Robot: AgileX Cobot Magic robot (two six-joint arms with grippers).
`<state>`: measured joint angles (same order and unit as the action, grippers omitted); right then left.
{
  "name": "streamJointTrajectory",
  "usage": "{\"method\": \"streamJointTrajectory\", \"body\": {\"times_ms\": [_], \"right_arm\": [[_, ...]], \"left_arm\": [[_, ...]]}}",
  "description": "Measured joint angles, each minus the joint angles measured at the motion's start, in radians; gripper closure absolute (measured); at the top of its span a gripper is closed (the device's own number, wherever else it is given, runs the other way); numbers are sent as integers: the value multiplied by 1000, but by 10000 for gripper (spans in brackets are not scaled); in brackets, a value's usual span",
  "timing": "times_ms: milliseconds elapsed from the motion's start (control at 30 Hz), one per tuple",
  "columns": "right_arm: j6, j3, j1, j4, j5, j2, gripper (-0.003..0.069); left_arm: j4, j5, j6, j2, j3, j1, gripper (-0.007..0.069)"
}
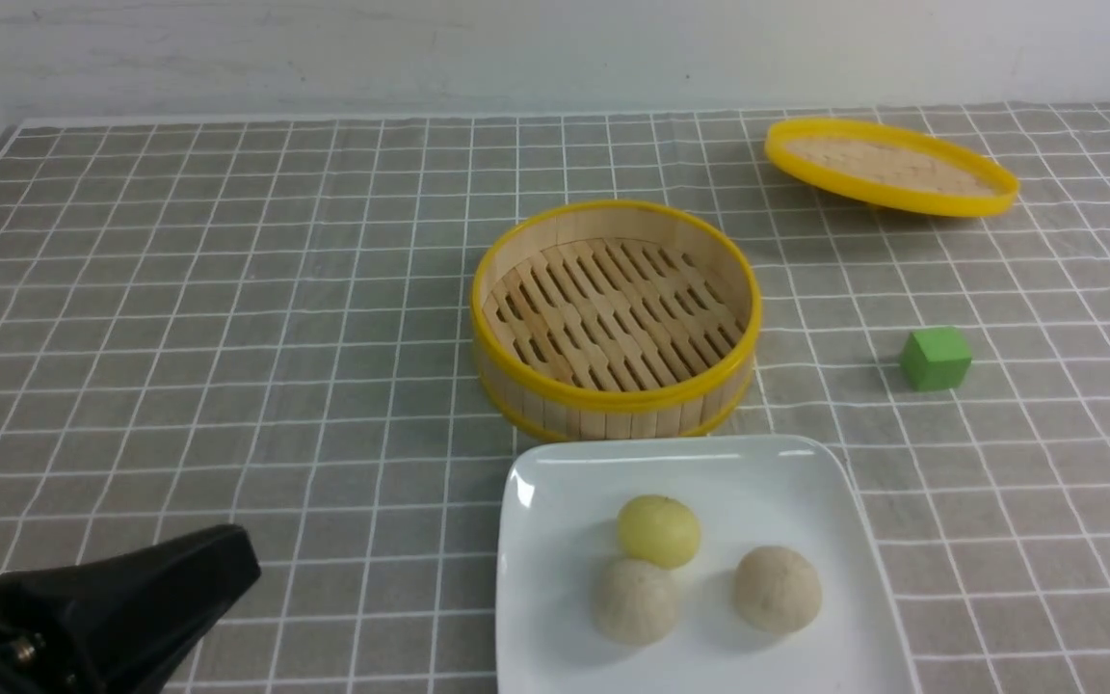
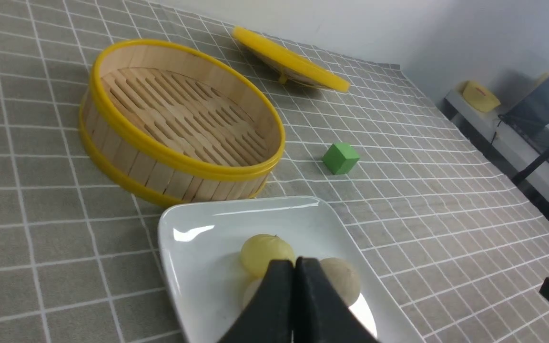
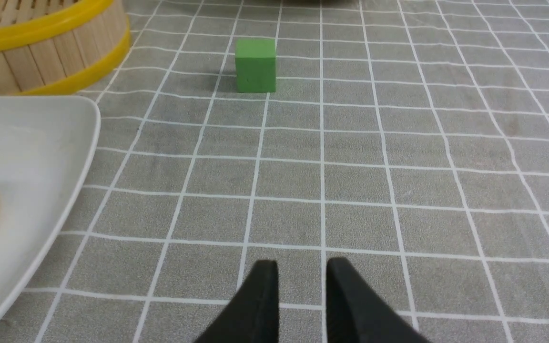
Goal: Put the steamed buns into the plate on the grey tablecloth.
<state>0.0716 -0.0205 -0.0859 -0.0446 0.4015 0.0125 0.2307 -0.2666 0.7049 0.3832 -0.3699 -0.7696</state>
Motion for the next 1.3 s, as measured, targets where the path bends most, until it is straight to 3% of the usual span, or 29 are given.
{"method": "streamJointTrajectory", "body": {"times_ms": [133, 233, 333, 367, 533, 700, 1300], "right_arm": [[0, 0, 0, 0, 0, 0, 481], [0, 0, 0, 0, 0, 0, 475], [0, 0, 0, 0, 0, 0, 470], [0, 0, 0, 0, 0, 0, 470], [0, 0, 0, 0, 0, 0, 461], [0, 0, 0, 0, 0, 0, 454], [0, 0, 0, 1, -1, 0, 432]], "left_arm": [[-1, -9, -101, -11, 18, 32, 605], [-60, -10, -203, -42, 47, 128, 603], [-116, -10, -321, -106, 119, 300, 597], [-116, -10, -321, -109, 125, 311, 597], [-127, -56, -359, -243, 298, 580, 589], [-127, -124, -361, -351, 389, 707, 587], [-102, -127, -444, -394, 389, 743, 570]]}}
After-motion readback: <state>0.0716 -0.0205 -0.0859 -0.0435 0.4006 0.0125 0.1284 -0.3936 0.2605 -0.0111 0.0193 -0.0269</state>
